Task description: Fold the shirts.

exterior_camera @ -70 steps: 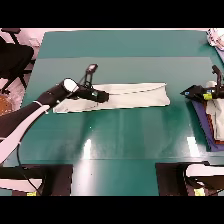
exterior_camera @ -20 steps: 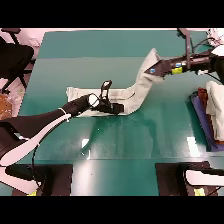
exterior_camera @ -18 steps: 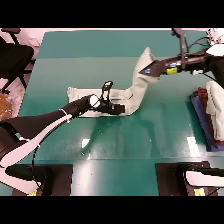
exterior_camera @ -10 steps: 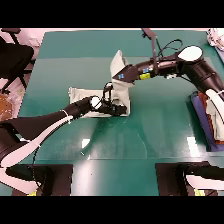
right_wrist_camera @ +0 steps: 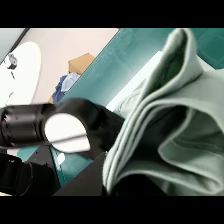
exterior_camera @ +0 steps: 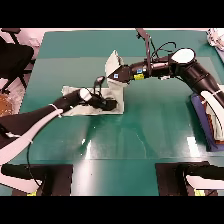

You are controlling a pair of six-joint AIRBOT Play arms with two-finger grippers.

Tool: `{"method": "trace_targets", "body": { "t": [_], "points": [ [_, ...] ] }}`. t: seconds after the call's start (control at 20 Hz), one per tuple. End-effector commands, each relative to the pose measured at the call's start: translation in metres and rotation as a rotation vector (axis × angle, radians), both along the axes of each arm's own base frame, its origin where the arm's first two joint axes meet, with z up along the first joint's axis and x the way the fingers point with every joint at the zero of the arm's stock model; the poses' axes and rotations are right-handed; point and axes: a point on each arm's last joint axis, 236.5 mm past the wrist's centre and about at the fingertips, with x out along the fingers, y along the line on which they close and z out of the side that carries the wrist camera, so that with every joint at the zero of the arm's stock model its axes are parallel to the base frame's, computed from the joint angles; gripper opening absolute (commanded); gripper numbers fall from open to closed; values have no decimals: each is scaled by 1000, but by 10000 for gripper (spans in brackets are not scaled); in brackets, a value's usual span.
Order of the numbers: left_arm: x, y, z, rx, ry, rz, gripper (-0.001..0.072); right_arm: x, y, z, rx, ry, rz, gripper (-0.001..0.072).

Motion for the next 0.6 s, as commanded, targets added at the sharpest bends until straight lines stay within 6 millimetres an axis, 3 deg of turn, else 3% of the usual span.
{"method": "trace_targets", "body": {
  "t": [0.0,0.15,0.3,0.55],
  "points": [
    [19,45,34,13,-67,-7,22,5,-1,0,3,-5,-20,12],
    [38,93,66,60,-159,39,22,10,-1,1,5,-12,-38,13],
    [57,154,111,82,-259,145,22,13,3,-2,11,3,-49,13],
    [54,244,178,118,-393,280,23,26,45,-34,5,37,-98,13]
  ]
}}
